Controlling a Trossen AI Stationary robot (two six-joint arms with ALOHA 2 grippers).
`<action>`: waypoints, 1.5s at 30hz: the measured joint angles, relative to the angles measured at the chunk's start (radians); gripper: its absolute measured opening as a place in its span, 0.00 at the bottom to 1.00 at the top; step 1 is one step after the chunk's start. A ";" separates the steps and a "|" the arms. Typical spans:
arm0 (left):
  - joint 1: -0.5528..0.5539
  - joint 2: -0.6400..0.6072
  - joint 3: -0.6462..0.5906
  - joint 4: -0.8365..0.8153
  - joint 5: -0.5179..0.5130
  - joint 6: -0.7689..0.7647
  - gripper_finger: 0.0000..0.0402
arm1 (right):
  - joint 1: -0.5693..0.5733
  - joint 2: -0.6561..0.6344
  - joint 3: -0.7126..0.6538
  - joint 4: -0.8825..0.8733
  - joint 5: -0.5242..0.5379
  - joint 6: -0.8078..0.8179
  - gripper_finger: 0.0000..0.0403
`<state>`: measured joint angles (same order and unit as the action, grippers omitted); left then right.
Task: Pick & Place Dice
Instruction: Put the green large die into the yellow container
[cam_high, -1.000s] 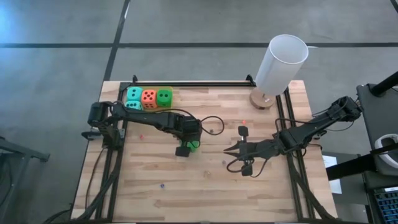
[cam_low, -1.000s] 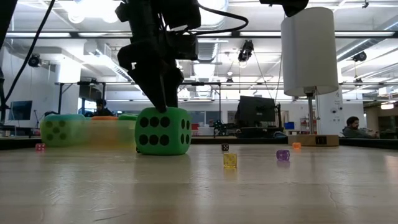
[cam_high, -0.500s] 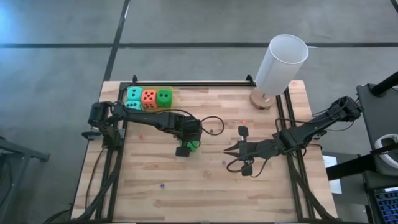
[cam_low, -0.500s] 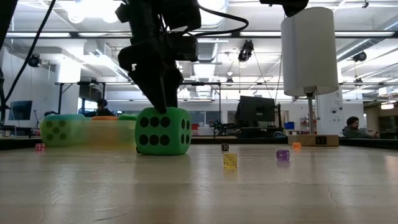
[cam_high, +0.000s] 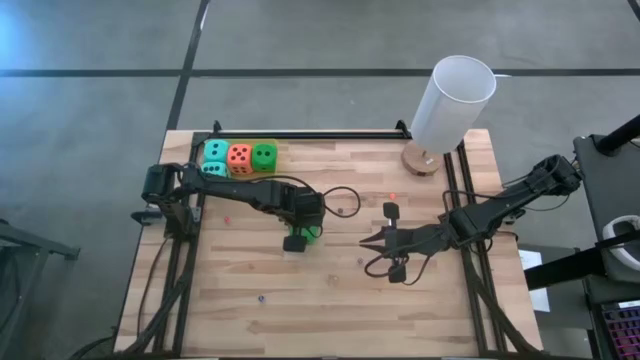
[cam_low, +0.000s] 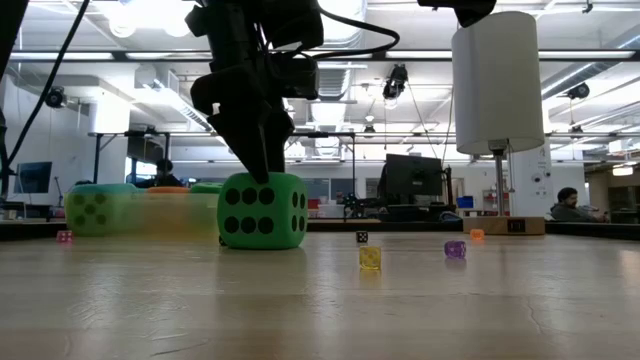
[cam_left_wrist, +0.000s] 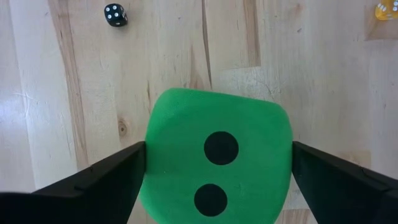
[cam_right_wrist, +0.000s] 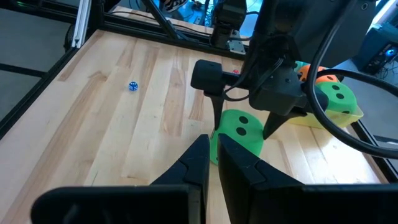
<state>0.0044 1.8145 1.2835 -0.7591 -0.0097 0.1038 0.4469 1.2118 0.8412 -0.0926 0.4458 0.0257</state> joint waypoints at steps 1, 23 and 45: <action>-0.001 0.000 0.000 0.000 0.000 0.000 0.94 | 0.000 0.000 0.000 0.000 0.000 0.000 0.07; -0.003 0.000 -0.002 0.007 -0.014 0.000 0.86 | 0.000 0.000 0.000 0.000 0.000 0.000 0.07; -0.003 -0.023 -0.005 0.011 -0.034 -0.104 0.84 | 0.000 0.000 0.000 0.000 0.000 0.000 0.07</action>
<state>0.0017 1.7912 1.2789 -0.7485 -0.0438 -0.0007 0.4465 1.2118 0.8412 -0.0925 0.4458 0.0257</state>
